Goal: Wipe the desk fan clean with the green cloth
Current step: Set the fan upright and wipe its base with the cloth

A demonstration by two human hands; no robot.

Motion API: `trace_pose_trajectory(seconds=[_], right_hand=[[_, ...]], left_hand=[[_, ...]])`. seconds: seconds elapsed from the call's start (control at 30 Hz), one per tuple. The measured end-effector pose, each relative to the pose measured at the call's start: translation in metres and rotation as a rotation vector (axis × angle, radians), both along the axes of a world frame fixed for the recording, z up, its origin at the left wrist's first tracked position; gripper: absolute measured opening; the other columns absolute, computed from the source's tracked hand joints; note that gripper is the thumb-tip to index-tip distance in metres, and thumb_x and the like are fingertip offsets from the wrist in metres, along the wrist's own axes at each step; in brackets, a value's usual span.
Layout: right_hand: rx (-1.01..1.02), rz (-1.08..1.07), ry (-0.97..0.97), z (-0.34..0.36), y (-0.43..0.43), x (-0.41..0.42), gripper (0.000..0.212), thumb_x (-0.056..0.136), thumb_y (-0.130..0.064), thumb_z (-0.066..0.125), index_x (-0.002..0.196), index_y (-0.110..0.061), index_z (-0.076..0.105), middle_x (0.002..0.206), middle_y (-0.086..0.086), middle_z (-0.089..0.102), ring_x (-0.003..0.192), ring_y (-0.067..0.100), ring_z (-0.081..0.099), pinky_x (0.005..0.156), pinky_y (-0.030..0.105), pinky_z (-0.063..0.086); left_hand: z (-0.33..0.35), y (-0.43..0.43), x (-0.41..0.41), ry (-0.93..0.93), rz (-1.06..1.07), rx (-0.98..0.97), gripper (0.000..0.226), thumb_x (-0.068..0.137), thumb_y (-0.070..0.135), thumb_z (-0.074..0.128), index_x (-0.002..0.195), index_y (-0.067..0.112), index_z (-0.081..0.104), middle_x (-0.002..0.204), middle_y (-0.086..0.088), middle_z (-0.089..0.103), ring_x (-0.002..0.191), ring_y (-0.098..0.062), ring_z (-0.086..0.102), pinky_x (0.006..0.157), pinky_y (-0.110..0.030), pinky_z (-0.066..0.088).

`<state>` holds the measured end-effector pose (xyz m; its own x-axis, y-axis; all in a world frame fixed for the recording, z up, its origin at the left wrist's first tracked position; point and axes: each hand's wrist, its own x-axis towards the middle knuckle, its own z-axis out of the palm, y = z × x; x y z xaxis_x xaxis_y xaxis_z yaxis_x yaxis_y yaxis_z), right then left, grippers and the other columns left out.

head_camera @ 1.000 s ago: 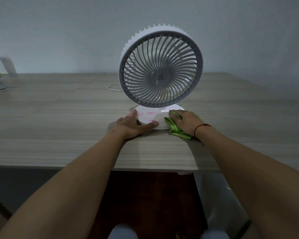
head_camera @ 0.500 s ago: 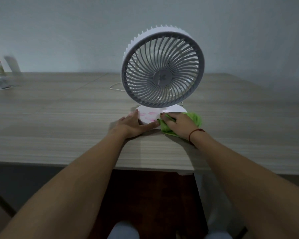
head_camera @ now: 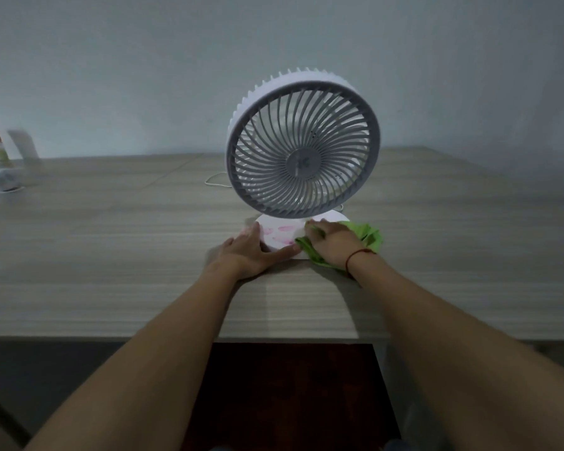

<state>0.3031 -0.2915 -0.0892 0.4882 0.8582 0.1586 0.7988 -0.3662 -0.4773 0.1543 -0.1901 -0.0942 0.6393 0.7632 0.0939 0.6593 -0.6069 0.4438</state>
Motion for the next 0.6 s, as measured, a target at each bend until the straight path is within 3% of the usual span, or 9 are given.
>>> trace_pose_trajectory(seconds=[0.1,0.2,0.3,0.33,0.4,0.47,0.6], right_hand=[[0.194,-0.017,0.26,-0.002,-0.011,-0.013,0.043,0.095,-0.038,0.045,0.111,-0.007,0.069,0.121,0.015,0.067,0.113,0.031,0.059,0.1,0.038,0.045],[0.275,-0.027,0.44,0.001,-0.026,-0.02,0.044,0.088,-0.036,0.051,0.097,0.001,0.072,0.095,0.014,0.074,0.09,0.026,0.065,0.084,0.035,0.05],[0.439,-0.051,0.62,0.003,-0.044,-0.012,0.037,0.083,-0.031,0.056,0.099,-0.004,0.073,0.106,0.011,0.074,0.1,0.019,0.066,0.098,0.036,0.05],[0.514,-0.1,0.617,0.001,-0.05,-0.007,0.032,0.084,-0.026,0.056,0.105,-0.008,0.072,0.109,0.007,0.073,0.105,0.018,0.065,0.1,0.034,0.049],[0.606,-0.302,0.47,-0.006,-0.061,0.004,0.033,0.086,-0.019,0.054,0.116,-0.013,0.068,0.114,0.007,0.071,0.11,0.024,0.064,0.1,0.035,0.049],[0.497,-0.509,0.287,-0.011,-0.069,0.013,0.038,0.087,-0.027,0.052,0.121,-0.015,0.064,0.124,0.012,0.066,0.119,0.031,0.058,0.106,0.04,0.043],[0.0,-0.56,0.153,-0.006,-0.071,0.011,0.073,0.085,-0.067,0.038,0.127,-0.01,0.056,0.137,0.016,0.053,0.131,0.034,0.041,0.11,0.043,0.026]], left_hand=[[0.004,-0.004,-0.001,-0.04,0.01,-0.01,0.099,0.061,0.085,0.054,0.136,0.024,0.037,0.127,0.002,0.06,0.12,-0.021,0.054,0.105,-0.044,0.04],[-0.001,-0.004,-0.004,-0.155,-0.055,-0.047,0.085,0.052,0.087,0.061,0.123,0.042,0.05,0.114,0.017,0.066,0.106,-0.011,0.064,0.097,-0.043,0.051],[-0.005,-0.017,-0.01,-0.295,0.03,-0.013,0.064,0.069,0.064,0.07,0.123,0.032,0.054,0.119,0.008,0.064,0.111,-0.017,0.061,0.097,-0.037,0.049],[-0.005,-0.023,-0.011,-0.347,0.115,0.033,0.054,0.076,0.055,0.066,0.119,0.024,0.056,0.117,0.001,0.063,0.111,-0.022,0.06,0.092,-0.034,0.047],[-0.006,-0.038,-0.009,-0.454,0.19,0.053,0.033,0.084,0.047,0.058,0.094,0.016,0.062,0.1,-0.007,0.067,0.099,-0.029,0.064,0.078,-0.032,0.045],[-0.005,-0.051,0.0,-0.47,0.184,-0.014,0.045,0.085,0.056,0.049,0.074,0.014,0.063,0.087,-0.013,0.07,0.091,-0.034,0.066,0.077,-0.034,0.048],[-0.002,-0.074,0.022,-0.312,0.211,-0.078,0.083,0.07,0.083,0.041,0.101,0.01,0.064,0.106,-0.01,0.067,0.103,-0.032,0.062,0.087,-0.038,0.047]])
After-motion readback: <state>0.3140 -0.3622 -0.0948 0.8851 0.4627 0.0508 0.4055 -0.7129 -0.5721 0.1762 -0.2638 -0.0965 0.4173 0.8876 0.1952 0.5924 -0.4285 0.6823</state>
